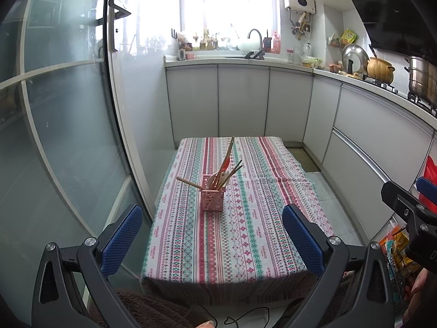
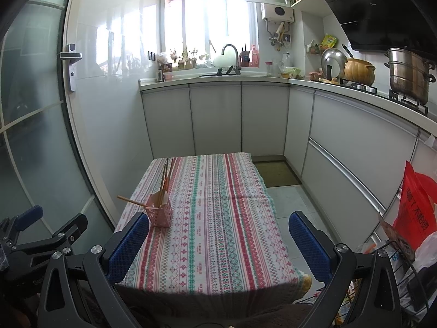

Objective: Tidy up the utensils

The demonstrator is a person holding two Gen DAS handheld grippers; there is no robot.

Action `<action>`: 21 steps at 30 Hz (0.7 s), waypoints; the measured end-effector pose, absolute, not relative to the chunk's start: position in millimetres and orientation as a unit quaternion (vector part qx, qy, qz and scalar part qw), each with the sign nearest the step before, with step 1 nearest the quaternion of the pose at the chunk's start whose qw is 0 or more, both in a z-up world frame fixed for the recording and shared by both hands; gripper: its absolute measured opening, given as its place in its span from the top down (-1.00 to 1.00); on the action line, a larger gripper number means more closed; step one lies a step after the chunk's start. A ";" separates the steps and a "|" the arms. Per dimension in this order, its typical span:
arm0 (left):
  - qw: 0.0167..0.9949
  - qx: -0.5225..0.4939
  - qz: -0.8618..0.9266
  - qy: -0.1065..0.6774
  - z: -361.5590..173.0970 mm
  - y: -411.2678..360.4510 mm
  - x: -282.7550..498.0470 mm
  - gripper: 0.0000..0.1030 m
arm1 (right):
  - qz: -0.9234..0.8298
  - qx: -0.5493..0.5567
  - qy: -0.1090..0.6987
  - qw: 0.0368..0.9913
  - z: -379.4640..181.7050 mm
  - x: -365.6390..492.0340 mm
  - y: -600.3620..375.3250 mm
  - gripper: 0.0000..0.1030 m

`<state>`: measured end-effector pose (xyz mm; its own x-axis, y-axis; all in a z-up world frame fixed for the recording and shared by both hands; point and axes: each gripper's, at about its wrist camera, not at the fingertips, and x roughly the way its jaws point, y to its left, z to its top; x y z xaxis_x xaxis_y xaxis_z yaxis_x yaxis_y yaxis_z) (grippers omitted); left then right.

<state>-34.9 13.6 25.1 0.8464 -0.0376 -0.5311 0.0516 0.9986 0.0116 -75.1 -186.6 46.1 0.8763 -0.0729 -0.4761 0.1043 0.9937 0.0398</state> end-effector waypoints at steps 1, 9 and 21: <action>0.961 0.012 -0.023 0.276 25.1 13.4 -34.9 -1.00 | -0.046 0.032 0.244 0.968 45.8 -74.7 -186.7 -1.00; 0.961 0.011 -0.022 0.275 24.5 12.1 -35.5 -1.00 | -0.046 0.033 0.244 0.968 46.1 -74.7 -186.7 -1.00; 0.961 0.009 -0.019 0.276 24.5 10.8 -36.2 -1.00 | -0.045 0.033 0.244 0.968 44.7 -73.2 -185.4 -1.00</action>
<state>-36.2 10.8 24.5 0.8470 -0.0312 -0.5307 0.0410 0.9991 0.0067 -73.2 -185.4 44.7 0.8765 -0.0716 -0.4761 0.1041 0.9937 0.0422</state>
